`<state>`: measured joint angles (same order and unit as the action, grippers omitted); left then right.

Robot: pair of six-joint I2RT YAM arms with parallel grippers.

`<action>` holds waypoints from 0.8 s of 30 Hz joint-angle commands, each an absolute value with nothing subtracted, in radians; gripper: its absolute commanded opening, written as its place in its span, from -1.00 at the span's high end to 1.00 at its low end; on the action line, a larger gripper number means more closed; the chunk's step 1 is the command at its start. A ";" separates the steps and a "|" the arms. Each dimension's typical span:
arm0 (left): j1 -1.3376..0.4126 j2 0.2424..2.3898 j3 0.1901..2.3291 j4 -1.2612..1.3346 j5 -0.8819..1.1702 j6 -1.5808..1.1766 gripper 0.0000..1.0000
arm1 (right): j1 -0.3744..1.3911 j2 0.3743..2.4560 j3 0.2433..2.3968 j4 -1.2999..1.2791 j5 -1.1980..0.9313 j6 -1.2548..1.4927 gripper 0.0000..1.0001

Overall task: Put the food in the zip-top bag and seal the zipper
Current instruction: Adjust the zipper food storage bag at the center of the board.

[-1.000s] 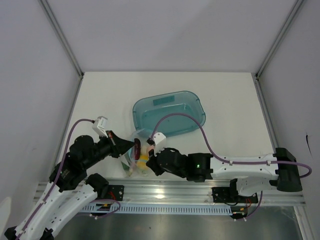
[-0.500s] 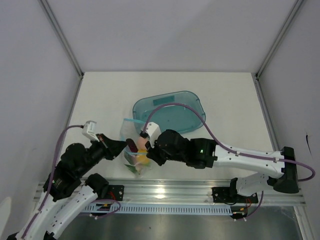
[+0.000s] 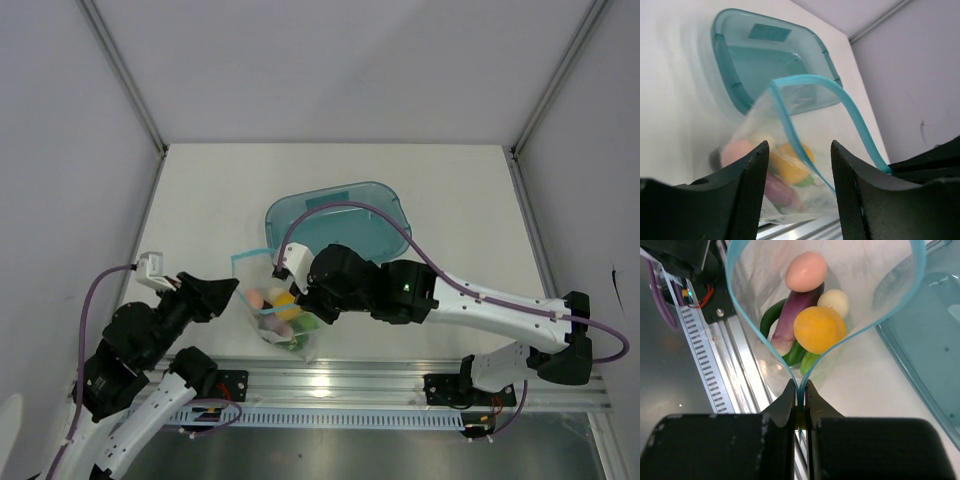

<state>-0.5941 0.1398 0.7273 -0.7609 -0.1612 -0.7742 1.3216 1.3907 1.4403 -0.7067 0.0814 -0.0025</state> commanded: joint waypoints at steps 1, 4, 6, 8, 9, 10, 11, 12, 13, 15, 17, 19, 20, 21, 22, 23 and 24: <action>-0.589 0.179 0.807 -0.770 -0.235 -0.710 -0.13 | 1.322 1.407 1.470 -0.771 0.095 -0.054 1.00; -0.589 0.219 0.854 -0.788 -0.284 -0.680 -0.16 | 1.322 1.405 1.474 -0.788 0.117 -0.072 1.00; -0.589 0.250 0.864 -0.776 -0.296 -0.638 -0.25 | 1.322 1.402 1.474 -0.796 0.118 -0.078 1.00; -0.589 0.281 0.886 -0.772 -0.299 -0.608 -0.26 | 1.322 1.399 1.467 -0.793 0.118 -0.081 1.00; -0.589 0.300 0.896 -0.779 -0.305 -0.594 -0.26 | 1.322 1.397 1.465 -0.789 0.126 -0.083 1.00; -0.589 0.334 0.900 -0.779 -0.302 -0.589 -0.25 | 1.324 1.396 1.465 -0.788 0.130 -0.084 1.00; -0.589 0.350 0.902 -0.773 -0.292 -0.584 -0.24 | 1.324 1.396 1.463 -0.785 0.135 -0.084 1.00; -0.589 0.365 0.900 -0.755 -0.273 -0.575 -0.22 | 1.327 1.394 1.459 -0.782 0.143 -0.086 1.00; -0.588 0.392 0.899 -0.744 -0.238 -0.571 -0.20 | 1.327 1.391 1.456 -0.778 0.143 -0.087 1.00; -0.589 0.420 0.890 -0.721 -0.203 -0.555 -0.19 | 1.330 1.385 1.442 -0.762 0.143 -0.090 1.00; -0.589 0.459 0.893 -0.701 -0.164 -0.545 -0.19 | 1.328 1.384 1.440 -0.759 0.143 -0.094 1.00; -0.589 0.483 0.899 -0.686 -0.141 -0.540 -0.19 | 1.327 1.387 1.443 -0.761 0.143 -0.098 1.00; -0.589 0.500 0.896 -0.674 -0.126 -0.534 -0.20 | 1.327 1.387 1.445 -0.761 0.146 -0.098 1.00; -0.589 0.509 0.890 -0.664 -0.098 -0.532 -0.21 | 1.328 1.390 1.445 -0.761 0.146 -0.100 1.00; -0.589 0.521 0.890 -0.658 -0.095 -0.535 -0.22 | 1.330 1.390 1.443 -0.761 0.146 -0.101 1.00; -0.589 0.549 0.890 -0.661 -0.095 -0.543 -0.21 | 1.328 1.391 1.443 -0.761 0.146 -0.101 1.00; -0.589 0.563 0.891 -0.663 -0.097 -0.546 -0.21 | 1.328 1.391 1.442 -0.764 0.146 -0.101 1.00</action>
<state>-0.5941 0.5201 0.8780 -0.7101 -0.1448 -0.5671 1.3247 1.4044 1.4376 -0.7834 0.1276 -0.0830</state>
